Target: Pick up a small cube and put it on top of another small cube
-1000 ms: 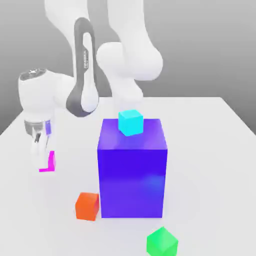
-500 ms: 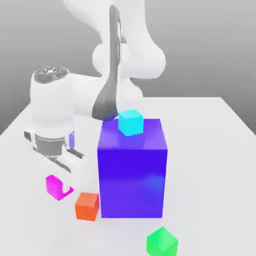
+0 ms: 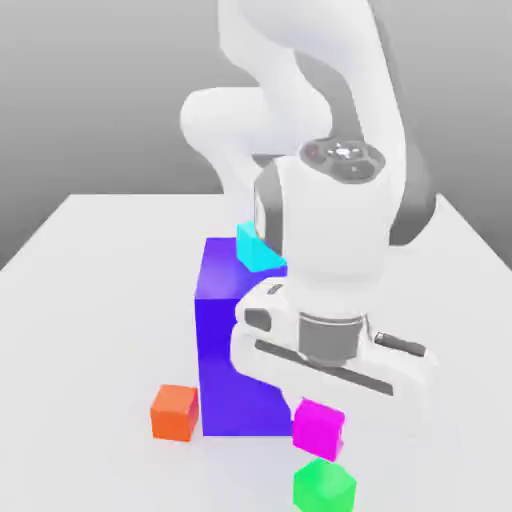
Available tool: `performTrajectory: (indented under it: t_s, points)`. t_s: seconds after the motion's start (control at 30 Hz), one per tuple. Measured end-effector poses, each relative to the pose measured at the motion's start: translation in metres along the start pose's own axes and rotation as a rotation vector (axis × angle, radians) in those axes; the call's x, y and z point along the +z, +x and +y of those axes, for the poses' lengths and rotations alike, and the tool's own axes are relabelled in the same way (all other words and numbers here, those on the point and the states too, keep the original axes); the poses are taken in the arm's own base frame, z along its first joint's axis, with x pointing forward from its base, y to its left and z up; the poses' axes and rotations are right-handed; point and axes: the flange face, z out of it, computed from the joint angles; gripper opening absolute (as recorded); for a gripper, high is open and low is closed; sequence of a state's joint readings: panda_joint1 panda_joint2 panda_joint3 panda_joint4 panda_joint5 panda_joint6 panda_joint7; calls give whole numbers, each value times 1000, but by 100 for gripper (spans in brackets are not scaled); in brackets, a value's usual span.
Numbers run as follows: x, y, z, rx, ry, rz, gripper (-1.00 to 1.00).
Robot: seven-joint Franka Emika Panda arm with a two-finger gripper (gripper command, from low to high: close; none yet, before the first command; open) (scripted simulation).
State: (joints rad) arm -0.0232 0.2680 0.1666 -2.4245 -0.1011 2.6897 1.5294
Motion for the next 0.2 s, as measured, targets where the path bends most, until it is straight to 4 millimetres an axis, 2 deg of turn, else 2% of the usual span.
performTrajectory:
  t_s: [0.03,0.2]
  points:
    - [13,-1,0,-1,-1,0,100]
    - [13,-1,0,-1,-1,0,100]
